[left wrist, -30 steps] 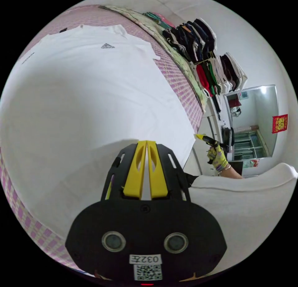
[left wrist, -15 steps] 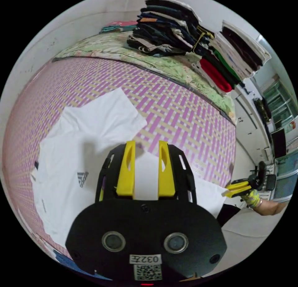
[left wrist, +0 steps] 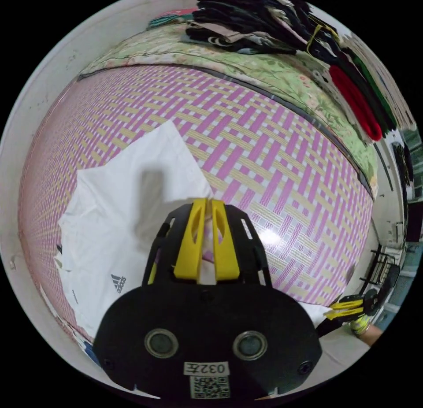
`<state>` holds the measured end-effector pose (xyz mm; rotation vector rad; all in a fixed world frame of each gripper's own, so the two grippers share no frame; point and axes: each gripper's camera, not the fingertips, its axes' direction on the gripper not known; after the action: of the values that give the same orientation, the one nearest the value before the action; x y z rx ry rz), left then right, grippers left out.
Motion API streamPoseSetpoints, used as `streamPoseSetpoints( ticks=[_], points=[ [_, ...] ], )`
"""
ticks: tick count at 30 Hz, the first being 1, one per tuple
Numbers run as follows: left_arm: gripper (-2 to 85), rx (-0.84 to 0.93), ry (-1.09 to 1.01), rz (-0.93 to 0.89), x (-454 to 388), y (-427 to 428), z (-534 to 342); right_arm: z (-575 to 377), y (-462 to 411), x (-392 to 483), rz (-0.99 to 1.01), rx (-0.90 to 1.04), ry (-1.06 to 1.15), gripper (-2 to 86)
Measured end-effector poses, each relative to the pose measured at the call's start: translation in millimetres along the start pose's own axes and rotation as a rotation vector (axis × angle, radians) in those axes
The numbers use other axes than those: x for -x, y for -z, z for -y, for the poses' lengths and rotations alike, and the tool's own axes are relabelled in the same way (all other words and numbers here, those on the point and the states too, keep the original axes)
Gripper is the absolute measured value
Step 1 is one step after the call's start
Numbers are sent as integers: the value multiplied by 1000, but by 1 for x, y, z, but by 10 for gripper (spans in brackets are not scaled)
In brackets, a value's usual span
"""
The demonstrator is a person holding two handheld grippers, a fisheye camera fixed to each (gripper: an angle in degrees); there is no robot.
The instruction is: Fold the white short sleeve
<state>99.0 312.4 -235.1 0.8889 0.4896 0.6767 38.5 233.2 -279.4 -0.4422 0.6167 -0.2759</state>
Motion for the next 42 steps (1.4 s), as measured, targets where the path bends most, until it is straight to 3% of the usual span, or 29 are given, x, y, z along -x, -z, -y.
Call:
streamPoseSetpoints(
  ticks=[6, 12, 15, 17, 19, 20, 23, 29, 35, 42],
  points=[
    [-16, 42, 130, -120, 53, -4, -17, 1, -1, 18, -22, -5, -54, -6],
    [-15, -297, 375, -444, 163, 47, -105, 14, 11, 99, -178, -55, 126, -9],
    [-15, -563, 472, -610, 226, 64, -197, 17, 7, 174, -338, -67, 362, -9],
    [-15, -750, 669, -718, 274, 46, -294, 10, -4, 236, -387, -77, 595, -10],
    [-15, -805, 896, -781, 306, 8, -370, 4, -21, 272, -363, -31, 737, -10],
    [-15, -774, 1051, -812, 321, -25, -413, -1, -37, 290, -344, 25, 820, -10],
    [-15, -661, 1202, -849, 340, -81, -478, -7, -82, 305, -291, 197, 863, -10],
    [-14, -623, 1074, -817, 356, -88, -484, -13, -127, 309, -303, 361, 813, -10],
    [-14, -707, 863, -806, 366, -53, -462, -10, -118, 326, -307, 343, 792, -10],
    [-12, -426, 914, -607, 368, -93, -461, -1, -145, 328, -243, 371, 733, -5]
  ],
)
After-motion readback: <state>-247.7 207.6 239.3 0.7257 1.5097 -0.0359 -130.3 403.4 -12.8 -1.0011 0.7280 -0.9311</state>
